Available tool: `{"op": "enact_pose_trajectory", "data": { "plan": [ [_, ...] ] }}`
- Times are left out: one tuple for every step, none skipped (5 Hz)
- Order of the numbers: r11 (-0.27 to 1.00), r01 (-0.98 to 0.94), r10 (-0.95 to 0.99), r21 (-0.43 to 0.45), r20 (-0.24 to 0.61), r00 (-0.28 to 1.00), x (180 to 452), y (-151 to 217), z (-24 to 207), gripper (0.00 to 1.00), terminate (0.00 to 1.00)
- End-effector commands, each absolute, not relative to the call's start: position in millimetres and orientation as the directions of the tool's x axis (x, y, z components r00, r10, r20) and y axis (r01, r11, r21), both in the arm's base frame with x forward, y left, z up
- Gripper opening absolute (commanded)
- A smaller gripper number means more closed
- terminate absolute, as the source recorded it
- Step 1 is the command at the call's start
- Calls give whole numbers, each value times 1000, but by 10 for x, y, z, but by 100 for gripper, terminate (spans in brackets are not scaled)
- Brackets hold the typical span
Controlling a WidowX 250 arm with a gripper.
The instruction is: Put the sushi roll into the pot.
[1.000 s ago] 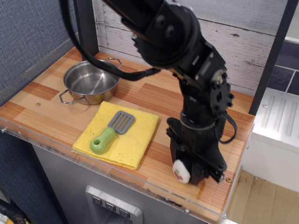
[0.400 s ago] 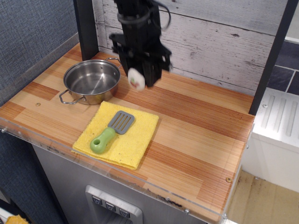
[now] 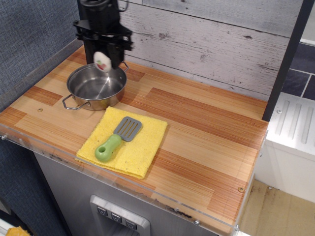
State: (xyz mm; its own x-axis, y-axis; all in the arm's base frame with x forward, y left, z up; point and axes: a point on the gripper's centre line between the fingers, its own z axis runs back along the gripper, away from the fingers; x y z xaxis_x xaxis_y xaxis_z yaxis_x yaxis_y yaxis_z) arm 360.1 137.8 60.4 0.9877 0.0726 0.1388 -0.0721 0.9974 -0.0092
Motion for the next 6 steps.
{"op": "enact_pose_trajectory", "data": {
  "plan": [
    [999,-49,46,14,149,988,3471,1420,712,0,0],
    [999,-34,32,15,141,989,3456,1371,737,100,0],
    [1000,-24,22,13,136,990,3433,1331,738,100,0],
    [1000,-11,9,12,144,990,3396,1231,781,100,0],
    [999,35,-33,-7,172,984,3383,940,928,100,0],
    [998,60,-60,3,188,980,3343,684,1008,100,0]
  ]
}}
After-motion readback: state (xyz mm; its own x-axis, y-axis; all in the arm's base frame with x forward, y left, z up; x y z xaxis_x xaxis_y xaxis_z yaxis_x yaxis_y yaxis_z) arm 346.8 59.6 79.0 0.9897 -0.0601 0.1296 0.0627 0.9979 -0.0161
